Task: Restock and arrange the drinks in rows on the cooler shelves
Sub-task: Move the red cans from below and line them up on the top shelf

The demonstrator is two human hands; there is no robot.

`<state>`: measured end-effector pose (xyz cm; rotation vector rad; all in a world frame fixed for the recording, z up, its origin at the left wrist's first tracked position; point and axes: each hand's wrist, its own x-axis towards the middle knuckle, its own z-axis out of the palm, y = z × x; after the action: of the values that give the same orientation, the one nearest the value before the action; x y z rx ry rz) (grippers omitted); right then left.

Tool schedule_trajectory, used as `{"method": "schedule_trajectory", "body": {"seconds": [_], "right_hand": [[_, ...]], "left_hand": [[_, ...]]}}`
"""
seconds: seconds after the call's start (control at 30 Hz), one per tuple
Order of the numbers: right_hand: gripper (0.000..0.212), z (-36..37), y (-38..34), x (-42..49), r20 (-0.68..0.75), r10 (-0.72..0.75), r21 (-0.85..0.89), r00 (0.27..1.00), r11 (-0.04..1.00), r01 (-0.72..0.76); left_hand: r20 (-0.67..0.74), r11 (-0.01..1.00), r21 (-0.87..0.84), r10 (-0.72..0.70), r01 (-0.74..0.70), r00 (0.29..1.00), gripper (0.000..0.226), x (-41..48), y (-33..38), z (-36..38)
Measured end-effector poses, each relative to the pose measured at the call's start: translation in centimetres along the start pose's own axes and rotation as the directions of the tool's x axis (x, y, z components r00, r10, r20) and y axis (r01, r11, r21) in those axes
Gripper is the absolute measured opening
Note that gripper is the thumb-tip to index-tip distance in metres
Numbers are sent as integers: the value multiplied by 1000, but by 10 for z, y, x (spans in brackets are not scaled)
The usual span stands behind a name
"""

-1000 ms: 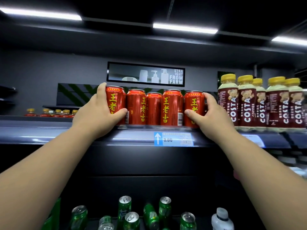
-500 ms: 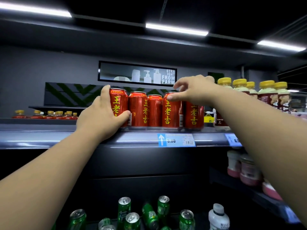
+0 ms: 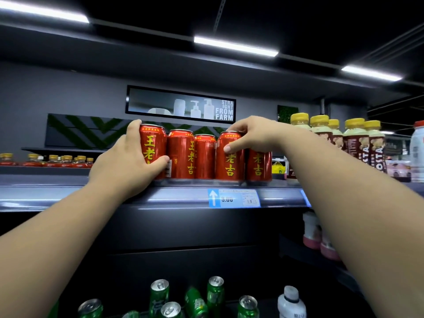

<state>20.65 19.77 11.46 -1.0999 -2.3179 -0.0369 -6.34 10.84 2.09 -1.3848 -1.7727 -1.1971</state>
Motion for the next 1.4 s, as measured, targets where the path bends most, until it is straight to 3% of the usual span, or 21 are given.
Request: {"method": "schedule_trajectory", "body": {"seconds": [0.07, 0.33, 0.53, 0.8, 0.97, 1.27, 1.4], "right_hand": [[50, -6, 1, -3, 33, -1, 69, 999, 998, -2], [58, -17, 12, -9, 50, 48, -43, 998, 998, -46], [90, -7, -23, 8, -82, -62, -323, 995, 946, 33], [74, 17, -63, 29, 78, -150, -339, 986, 926, 168], [52, 16, -60, 34, 64, -139, -239, 988, 959, 151], [41, 16, -55, 36, 4, -183, -296, 983, 939, 176], [37, 2, -48, 27, 50, -208, -215, 977, 953, 214]], "left_hand": [[-5, 1000, 1, 1, -1, 1000, 92, 0, 0, 0], [-2, 1000, 17, -1, 1, 1000, 92, 0, 2, 1], [-1, 1000, 28, 1, -1, 1000, 94, -1, 2, 1], [-7, 1000, 28, 11, -11, 1000, 95, -2, 0, 0], [-15, 999, 25, 21, -21, 1000, 93, -1, -2, 1], [-27, 1000, 20, 23, -22, 999, 91, 0, -1, 1], [-24, 1000, 18, 26, -26, 999, 91, 0, -2, 1]]}}
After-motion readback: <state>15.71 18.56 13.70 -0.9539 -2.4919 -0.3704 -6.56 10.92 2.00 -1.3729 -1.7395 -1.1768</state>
